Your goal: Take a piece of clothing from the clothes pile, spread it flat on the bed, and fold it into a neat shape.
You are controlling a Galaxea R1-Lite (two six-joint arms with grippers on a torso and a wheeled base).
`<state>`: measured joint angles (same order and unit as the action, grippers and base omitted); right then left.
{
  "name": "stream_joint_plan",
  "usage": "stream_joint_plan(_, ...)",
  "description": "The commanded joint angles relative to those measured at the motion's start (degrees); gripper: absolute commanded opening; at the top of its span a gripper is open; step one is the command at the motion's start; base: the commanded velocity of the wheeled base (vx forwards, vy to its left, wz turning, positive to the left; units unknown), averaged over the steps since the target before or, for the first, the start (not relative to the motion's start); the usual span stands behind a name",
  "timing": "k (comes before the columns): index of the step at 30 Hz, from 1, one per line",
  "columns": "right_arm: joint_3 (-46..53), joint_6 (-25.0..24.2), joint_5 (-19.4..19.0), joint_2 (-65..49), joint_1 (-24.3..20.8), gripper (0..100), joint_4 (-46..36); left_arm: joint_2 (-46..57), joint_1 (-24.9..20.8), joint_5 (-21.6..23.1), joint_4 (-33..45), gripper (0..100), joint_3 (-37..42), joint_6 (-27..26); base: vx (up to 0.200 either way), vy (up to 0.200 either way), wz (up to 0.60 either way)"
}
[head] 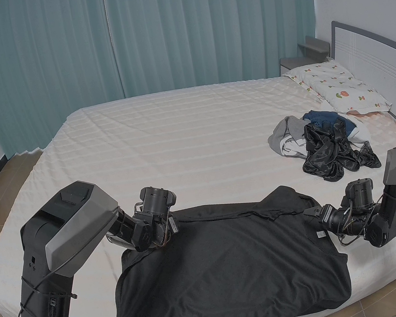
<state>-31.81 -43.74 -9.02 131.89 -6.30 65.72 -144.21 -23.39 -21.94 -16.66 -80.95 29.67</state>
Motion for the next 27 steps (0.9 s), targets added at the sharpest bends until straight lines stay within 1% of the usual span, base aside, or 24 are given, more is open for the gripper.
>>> stream_joint_plan(1,-0.01,0.06,-0.03,0.21,-0.11,100,0.02,-0.37,1.07,-2.23,-0.03,0,0.35,-1.37,0.000,0.000,0.00)
stream_joint_plan(2,-0.01,-0.03,-0.03,0.21,-0.11,100,0.02,-0.37,1.60,-3.28,-0.12,0,0.35,-1.81,0.000,0.000,0.00)
stream_joint_plan(5,0.08,0.06,-0.03,0.21,-0.11,100,0.02,-0.19,2.65,-4.60,-0.30,0,0.35,-2.43,0.000,0.000,0.00)
stream_joint_plan(10,0.16,0.06,0.06,0.12,-0.73,100,0.02,2.01,5.20,-4.51,-0.12,0,0.44,-2.69,0.000,0.000,0.00)
stream_joint_plan(15,0.25,0.06,0.06,0.30,-0.73,100,1.60,3.15,7.49,-3.63,-0.30,0,0.44,-4.18,0.000,0.000,0.00)
stream_joint_plan(17,-0.10,0.06,0.06,0.30,-0.64,100,1.87,3.24,8.19,-3.02,-0.39,0,0.35,-4.54,0.000,0.000,0.00)
stream_joint_plan(20,-1.68,0.15,0.06,-0.05,-0.29,100,1.60,3.77,10.56,-1.35,-0.47,0,0.26,-5.59,0.000,0.000,0.00)
stream_joint_plan(26,-4.85,0.32,0.23,-0.49,-0.73,100,0.46,3.41,13.99,4.45,-0.91,0,-0.44,-6.03,0.000,0.000,0.00)
stream_joint_plan(27,-6.43,0.41,0.23,-0.41,-0.90,100,-1.74,3.41,14.34,5.33,-0.91,0,-0.62,-6.03,0.000,0.000,0.00)
